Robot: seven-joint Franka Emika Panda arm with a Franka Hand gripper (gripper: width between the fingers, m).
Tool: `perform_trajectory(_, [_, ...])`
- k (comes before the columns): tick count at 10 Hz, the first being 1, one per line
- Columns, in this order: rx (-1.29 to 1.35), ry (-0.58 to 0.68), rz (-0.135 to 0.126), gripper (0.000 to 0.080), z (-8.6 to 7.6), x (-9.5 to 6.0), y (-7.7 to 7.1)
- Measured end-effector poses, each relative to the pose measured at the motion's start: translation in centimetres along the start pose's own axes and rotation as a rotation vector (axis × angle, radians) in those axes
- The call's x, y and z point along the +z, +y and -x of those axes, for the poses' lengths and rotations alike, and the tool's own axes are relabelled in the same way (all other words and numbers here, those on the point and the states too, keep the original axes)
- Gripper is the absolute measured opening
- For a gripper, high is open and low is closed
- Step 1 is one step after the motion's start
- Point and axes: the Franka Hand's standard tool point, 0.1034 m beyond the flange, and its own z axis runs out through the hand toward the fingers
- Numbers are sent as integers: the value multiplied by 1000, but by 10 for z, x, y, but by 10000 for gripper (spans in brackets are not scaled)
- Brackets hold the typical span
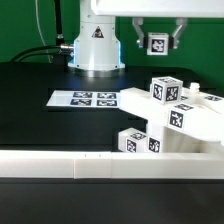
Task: Assemble chair
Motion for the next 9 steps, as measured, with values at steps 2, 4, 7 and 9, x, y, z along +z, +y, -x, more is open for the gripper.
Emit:
perform_trajectory(2, [1,-1,1,284,0,1,0])
perform_trajectory(4, [-2,-2,2,284,0,1,0])
perform_trajectory(7, [-58,41,28,284,-43,3,-25])
perform_trajectory(9, [-64,49,36,284,-53,6,-29])
